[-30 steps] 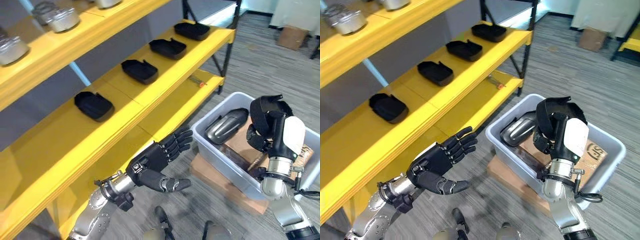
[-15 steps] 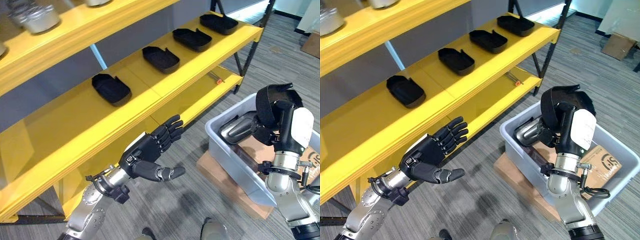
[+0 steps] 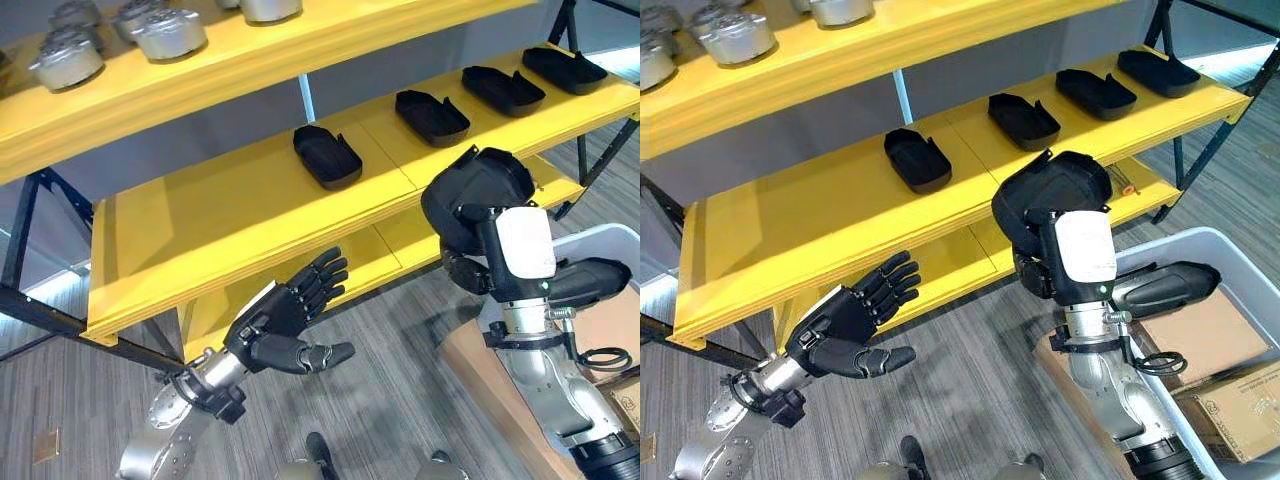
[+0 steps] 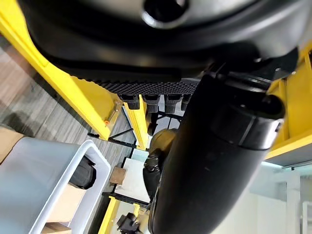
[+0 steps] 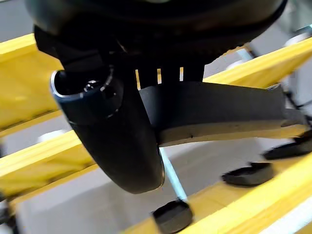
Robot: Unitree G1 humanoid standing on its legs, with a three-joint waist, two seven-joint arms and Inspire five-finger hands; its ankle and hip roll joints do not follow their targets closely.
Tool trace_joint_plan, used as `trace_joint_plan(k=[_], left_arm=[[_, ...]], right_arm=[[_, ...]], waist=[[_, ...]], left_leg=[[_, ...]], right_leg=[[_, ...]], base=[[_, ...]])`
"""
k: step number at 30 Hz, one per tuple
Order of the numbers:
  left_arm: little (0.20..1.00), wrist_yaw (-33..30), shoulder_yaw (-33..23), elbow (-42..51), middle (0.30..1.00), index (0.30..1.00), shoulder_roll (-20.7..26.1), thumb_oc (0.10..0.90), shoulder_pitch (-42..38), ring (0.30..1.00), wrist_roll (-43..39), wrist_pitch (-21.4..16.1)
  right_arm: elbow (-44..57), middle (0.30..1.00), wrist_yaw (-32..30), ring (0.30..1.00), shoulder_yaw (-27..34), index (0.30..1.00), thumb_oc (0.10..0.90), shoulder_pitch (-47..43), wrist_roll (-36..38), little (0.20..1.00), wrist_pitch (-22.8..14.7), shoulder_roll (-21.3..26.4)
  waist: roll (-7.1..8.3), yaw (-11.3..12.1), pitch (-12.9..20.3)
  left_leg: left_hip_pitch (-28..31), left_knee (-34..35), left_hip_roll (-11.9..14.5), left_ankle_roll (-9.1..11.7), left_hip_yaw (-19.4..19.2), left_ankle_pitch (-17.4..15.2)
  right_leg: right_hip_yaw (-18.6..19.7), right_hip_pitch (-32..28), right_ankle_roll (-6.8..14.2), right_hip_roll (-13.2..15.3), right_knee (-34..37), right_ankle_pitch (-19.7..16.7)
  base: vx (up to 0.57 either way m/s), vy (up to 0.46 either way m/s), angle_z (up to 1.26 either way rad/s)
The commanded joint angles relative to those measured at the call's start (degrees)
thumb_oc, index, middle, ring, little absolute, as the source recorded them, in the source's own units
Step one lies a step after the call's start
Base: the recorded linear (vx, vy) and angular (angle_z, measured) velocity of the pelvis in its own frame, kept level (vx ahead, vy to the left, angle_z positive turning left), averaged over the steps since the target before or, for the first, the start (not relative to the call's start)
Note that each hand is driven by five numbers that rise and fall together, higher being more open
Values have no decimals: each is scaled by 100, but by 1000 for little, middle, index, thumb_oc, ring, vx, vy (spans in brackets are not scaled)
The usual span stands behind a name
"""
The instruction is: Move parts from the plastic box to the shelf.
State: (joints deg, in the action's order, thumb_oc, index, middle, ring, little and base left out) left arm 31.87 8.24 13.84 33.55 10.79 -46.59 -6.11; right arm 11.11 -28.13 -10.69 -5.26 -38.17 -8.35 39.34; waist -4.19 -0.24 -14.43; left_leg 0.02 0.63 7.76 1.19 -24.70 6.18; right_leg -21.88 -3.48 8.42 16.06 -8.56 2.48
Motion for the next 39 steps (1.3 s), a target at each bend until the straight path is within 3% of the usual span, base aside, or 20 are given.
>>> trace_joint_plan(k=[1, 10, 19, 26, 33, 39], left_arm=[[1000, 329, -546, 729, 1000, 1000, 120, 900, -214, 1000, -457, -427], [1000, 392, -441, 701, 1000, 1000, 183, 900, -178, 1000, -634, -461], [1000, 417, -328, 616, 1000, 1000, 253, 900, -101, 1000, -805, -477], [1000, 382, -127, 539, 1000, 1000, 262, 900, -75, 1000, -817, -513], [1000, 265, 55, 422, 1000, 1000, 273, 900, -132, 1000, -831, -700], [1000, 350, 238, 234, 1000, 1000, 289, 900, -320, 1000, -824, -784]], right_arm=[[732, 300, -13, 300, -102, 300, 400, -1183, -318, 300, -702, 293], [870, 300, 405, 300, -823, 300, 400, -1984, -921, 300, -1269, 414], [995, 300, 793, 300, -1300, 300, 400, -2394, -1211, 300, -1959, 540], [922, 300, 912, 300, -1526, 300, 400, -2765, -1270, 300, -2161, 540], [889, 300, 1471, 300, -1701, 300, 400, -3079, -992, 300, -2623, 540], [726, 300, 1557, 300, -1807, 300, 400, -3150, -1060, 300, -2606, 433]], waist=[[205, 104, 451], [353, 473, 488], [435, 663, 512], [468, 744, 515], [503, 859, 475], [501, 999, 409]], left_leg=[[442, -141, 474, 355, -17, -617], [436, -92, 442, 354, 126, -625], [443, -92, 467, 352, 201, -634], [431, -179, 475, 365, 212, -681], [384, -638, 225, 220, 246, -1127], [223, -921, -86, -15, 309, -1380]], right_leg=[[8, -6, -179, -221, 15, 363], [-267, -178, -135, -216, 123, 336], [-426, -280, -153, -228, 109, 384], [-500, -310, -168, -221, 114, 386], [-527, -296, -60, -65, 64, 352], [-604, -183, -17, 216, -129, 121]], base=[[4, 30, 4], [12, 3, 17], [35, 10, 10], [43, 55, 4], [42, 135, 6], [-12, 197, 6]])
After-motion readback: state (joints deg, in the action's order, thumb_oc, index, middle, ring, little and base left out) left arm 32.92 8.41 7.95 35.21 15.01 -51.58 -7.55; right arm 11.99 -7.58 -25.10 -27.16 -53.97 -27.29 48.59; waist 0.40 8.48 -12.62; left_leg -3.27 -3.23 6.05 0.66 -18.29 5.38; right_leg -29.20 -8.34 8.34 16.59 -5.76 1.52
